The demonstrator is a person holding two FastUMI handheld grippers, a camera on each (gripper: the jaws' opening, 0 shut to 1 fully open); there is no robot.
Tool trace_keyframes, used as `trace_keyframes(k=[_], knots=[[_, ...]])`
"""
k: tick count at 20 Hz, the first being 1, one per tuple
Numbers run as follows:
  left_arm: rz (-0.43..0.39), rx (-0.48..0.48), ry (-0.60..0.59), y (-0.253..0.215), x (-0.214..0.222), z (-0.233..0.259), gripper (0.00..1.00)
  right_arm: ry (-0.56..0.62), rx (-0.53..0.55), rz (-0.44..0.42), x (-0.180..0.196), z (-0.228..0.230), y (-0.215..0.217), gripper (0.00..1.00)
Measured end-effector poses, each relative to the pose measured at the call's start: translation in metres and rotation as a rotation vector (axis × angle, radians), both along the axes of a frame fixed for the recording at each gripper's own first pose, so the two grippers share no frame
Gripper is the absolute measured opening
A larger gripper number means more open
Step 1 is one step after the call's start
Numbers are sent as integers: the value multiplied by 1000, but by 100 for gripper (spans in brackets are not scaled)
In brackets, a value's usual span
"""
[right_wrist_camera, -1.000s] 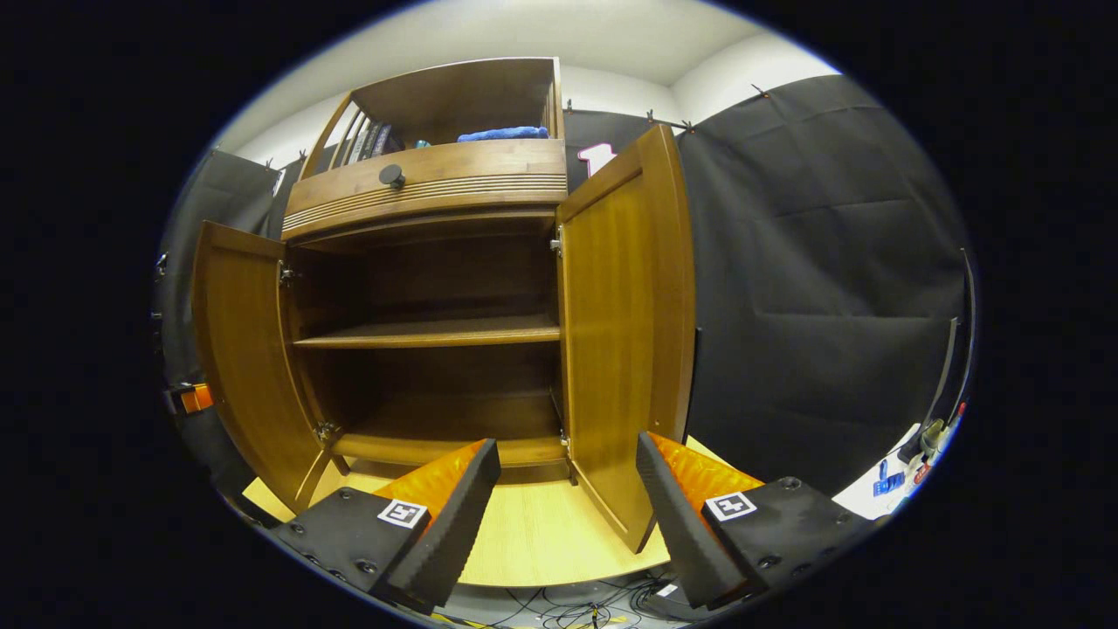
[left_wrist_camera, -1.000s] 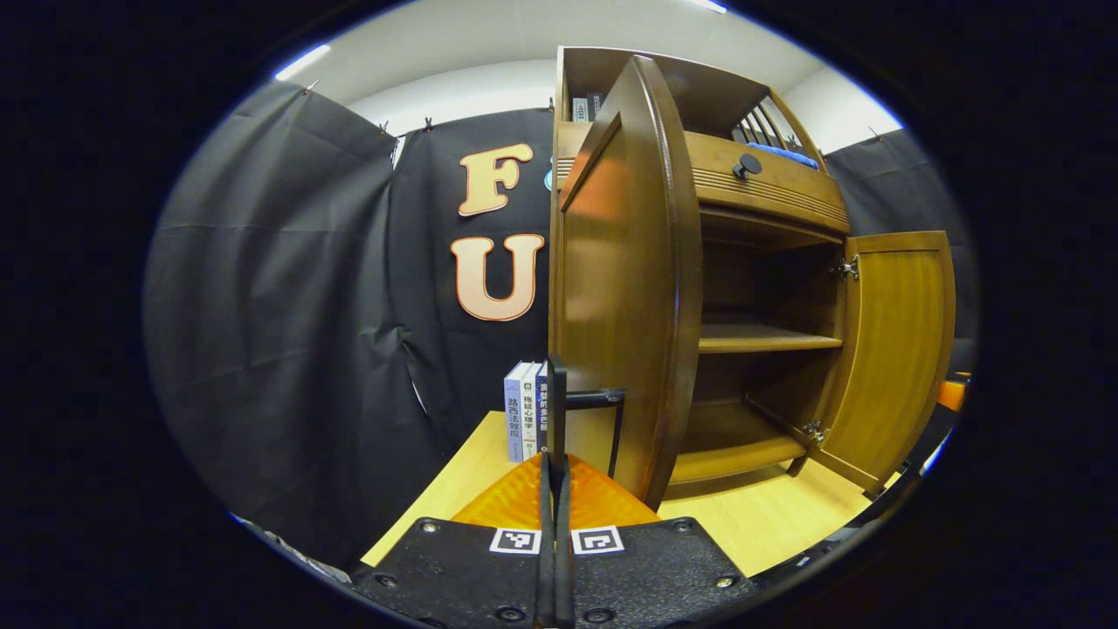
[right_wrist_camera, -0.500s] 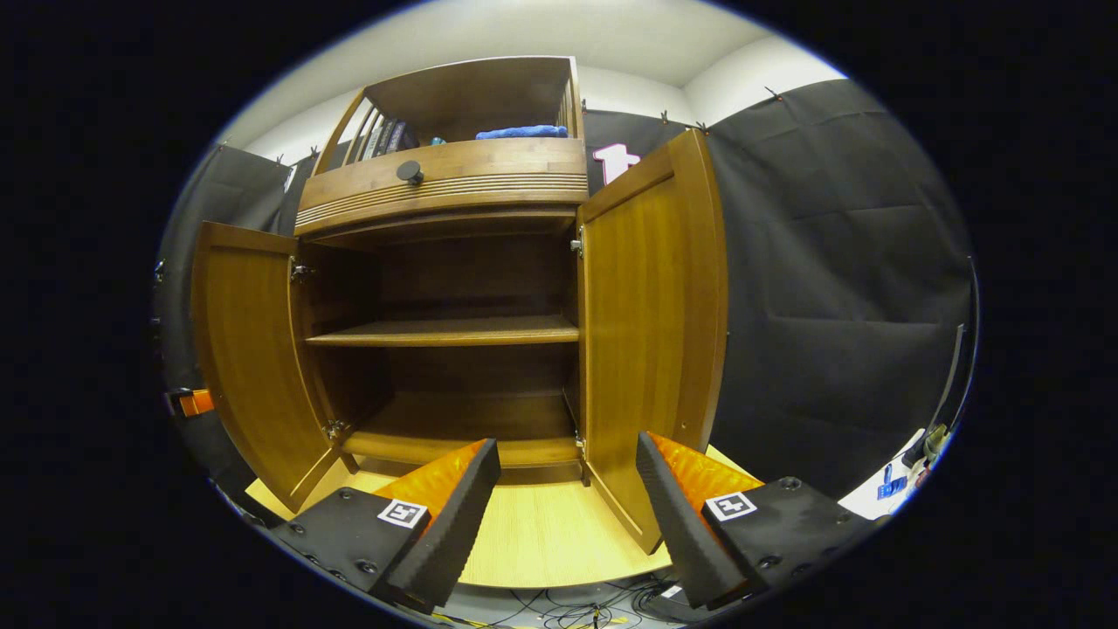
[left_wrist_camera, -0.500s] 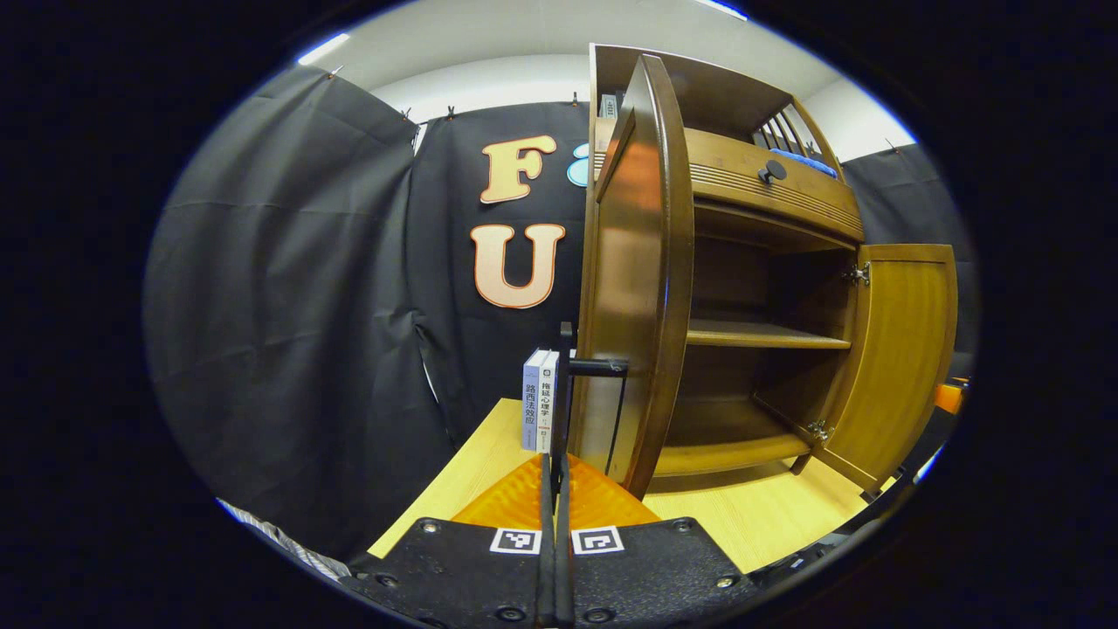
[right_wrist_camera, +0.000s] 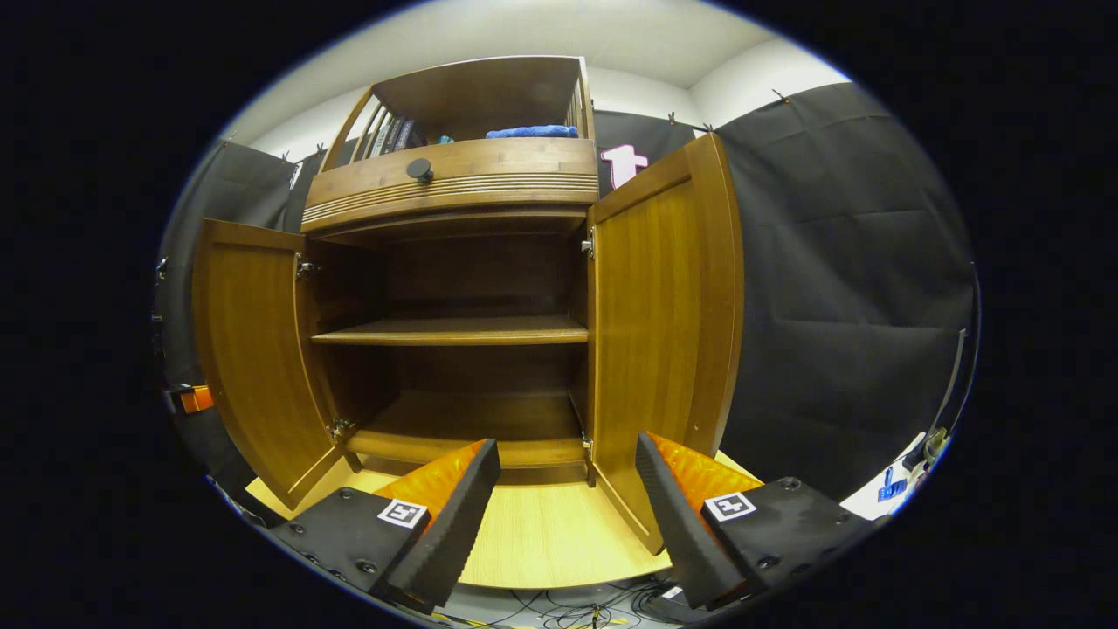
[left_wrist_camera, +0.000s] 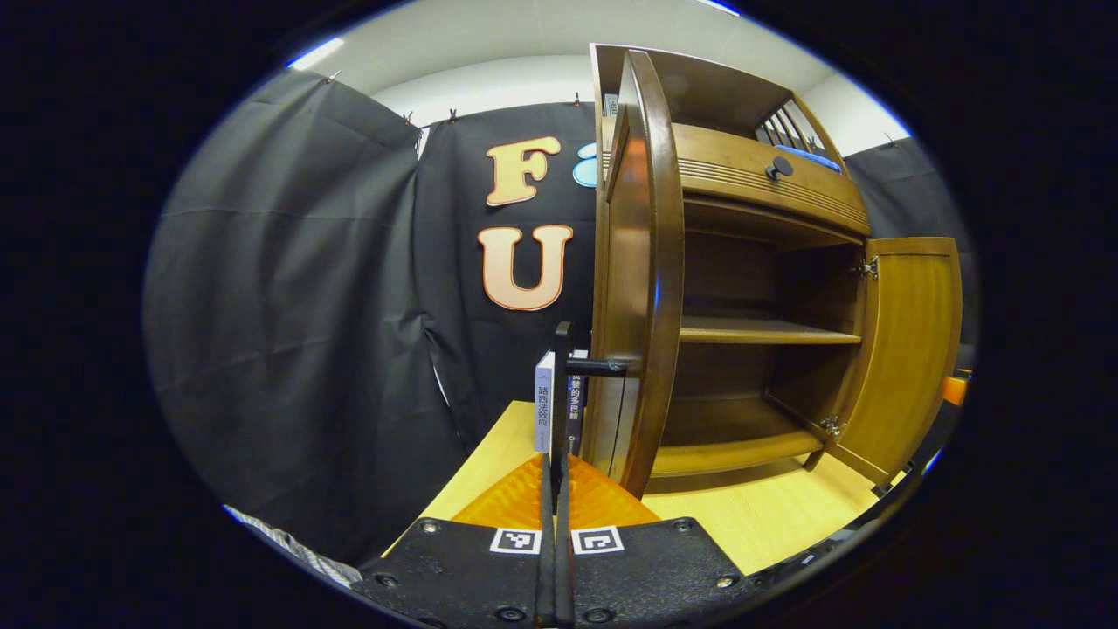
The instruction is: Open the right door of the double-door shoe cabinet with the right hand, and open the left door with the left hand.
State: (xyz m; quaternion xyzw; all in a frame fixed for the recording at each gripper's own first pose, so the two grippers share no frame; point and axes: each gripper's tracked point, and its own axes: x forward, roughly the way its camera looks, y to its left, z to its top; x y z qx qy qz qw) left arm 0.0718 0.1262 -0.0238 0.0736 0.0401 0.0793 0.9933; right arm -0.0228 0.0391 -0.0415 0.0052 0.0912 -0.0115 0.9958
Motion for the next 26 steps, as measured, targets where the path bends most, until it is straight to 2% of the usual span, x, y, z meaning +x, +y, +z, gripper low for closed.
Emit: trace_keyframes(k=[5,7,9,10,12,15,22,23,26], knots=[[56,-10,-12,15,-5,2,2,1,-1,-9,0,-1,-4,100],[70,-23,-12,16,-8,1,2,2,1,-13,1,-1,-6,94],[74,-41,-19,14,-12,3,2,1,0,-15,3,0,-7,94],[75,-51,-20,11,-14,3,2,0,-4,-17,5,1,-8,100],[72,-70,-26,8,-16,3,2,0,-11,-21,7,1,-9,97],[62,-92,-33,-1,-20,6,2,1,-13,-23,11,2,-12,94],[-5,-128,-68,-32,-19,21,0,5,-23,-33,18,8,-16,94],[-16,-127,-70,-36,-18,24,0,1,-25,-35,18,10,-16,100],[-53,-106,-61,-53,-15,32,0,4,-41,-46,19,14,-19,97]])
